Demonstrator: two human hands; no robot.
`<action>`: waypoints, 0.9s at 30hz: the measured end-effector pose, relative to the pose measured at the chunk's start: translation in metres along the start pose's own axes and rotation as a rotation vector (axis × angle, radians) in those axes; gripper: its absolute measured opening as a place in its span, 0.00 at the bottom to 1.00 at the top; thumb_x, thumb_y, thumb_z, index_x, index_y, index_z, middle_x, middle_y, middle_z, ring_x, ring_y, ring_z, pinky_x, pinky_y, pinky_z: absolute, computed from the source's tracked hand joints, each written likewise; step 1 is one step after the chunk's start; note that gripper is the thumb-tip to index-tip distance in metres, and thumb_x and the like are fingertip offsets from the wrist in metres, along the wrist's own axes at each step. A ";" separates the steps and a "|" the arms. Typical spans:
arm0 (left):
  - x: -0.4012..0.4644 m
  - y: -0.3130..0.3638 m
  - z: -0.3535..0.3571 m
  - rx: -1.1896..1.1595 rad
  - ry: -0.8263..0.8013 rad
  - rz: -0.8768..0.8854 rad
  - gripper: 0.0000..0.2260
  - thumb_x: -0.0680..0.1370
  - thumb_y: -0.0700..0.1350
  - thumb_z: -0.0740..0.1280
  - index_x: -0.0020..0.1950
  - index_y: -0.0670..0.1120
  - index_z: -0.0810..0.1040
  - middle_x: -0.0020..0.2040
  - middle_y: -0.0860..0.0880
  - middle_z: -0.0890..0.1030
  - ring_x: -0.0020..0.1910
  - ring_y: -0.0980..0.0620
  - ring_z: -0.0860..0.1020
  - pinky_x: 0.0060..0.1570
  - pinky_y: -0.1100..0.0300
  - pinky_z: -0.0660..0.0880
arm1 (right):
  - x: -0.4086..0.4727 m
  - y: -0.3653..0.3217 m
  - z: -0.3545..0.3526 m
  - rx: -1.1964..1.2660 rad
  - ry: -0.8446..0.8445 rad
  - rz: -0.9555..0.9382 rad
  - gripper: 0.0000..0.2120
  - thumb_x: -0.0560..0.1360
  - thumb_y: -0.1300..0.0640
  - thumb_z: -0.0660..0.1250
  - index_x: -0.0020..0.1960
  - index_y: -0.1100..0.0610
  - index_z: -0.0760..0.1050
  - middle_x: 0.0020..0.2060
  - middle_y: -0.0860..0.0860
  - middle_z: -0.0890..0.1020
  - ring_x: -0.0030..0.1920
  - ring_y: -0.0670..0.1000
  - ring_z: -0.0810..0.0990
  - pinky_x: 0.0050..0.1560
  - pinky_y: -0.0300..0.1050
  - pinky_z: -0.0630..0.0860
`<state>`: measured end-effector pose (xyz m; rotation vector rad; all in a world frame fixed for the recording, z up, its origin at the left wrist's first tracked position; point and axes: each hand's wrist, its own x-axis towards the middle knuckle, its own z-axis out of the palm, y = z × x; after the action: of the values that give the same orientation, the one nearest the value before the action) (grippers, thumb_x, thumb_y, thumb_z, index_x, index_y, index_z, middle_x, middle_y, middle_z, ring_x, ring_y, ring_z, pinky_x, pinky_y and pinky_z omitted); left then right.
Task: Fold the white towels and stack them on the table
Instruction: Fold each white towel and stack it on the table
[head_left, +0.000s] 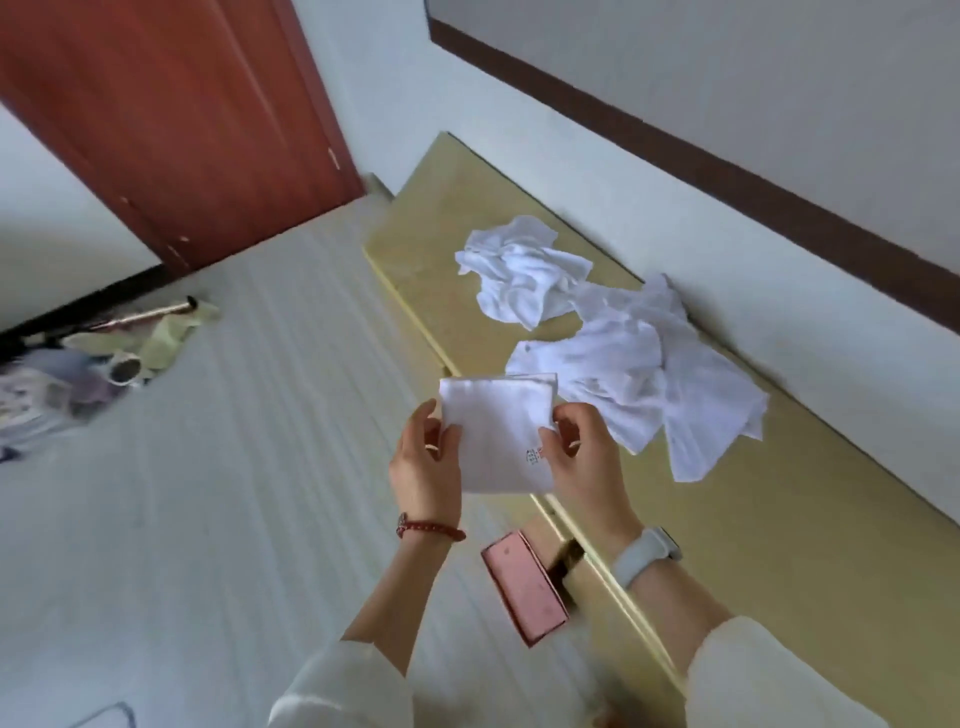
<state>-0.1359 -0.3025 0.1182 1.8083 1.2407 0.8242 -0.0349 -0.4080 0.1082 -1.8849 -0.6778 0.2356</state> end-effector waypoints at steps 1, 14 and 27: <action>0.015 -0.011 -0.031 -0.024 0.054 -0.039 0.16 0.75 0.38 0.67 0.62 0.41 0.74 0.44 0.49 0.78 0.40 0.50 0.75 0.43 0.64 0.68 | -0.002 -0.020 0.031 0.004 -0.024 -0.041 0.07 0.72 0.67 0.66 0.44 0.57 0.70 0.38 0.50 0.73 0.36 0.48 0.71 0.39 0.30 0.66; 0.171 -0.202 -0.431 0.117 0.575 -0.069 0.02 0.76 0.36 0.64 0.46 0.38 0.75 0.41 0.48 0.72 0.35 0.53 0.69 0.36 0.70 0.64 | -0.071 -0.275 0.444 0.145 -0.399 -0.398 0.04 0.72 0.67 0.66 0.46 0.64 0.73 0.41 0.50 0.73 0.35 0.44 0.70 0.39 0.23 0.65; 0.407 -0.341 -0.630 0.207 0.806 -0.166 0.05 0.76 0.40 0.65 0.49 0.39 0.78 0.42 0.50 0.74 0.34 0.52 0.70 0.38 0.59 0.70 | 0.003 -0.420 0.780 0.212 -0.754 -0.431 0.06 0.73 0.65 0.65 0.45 0.56 0.71 0.41 0.55 0.77 0.36 0.46 0.74 0.37 0.24 0.67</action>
<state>-0.6889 0.3073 0.1619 1.5247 2.0079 1.4422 -0.5351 0.3205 0.1653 -1.3743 -1.4780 0.7212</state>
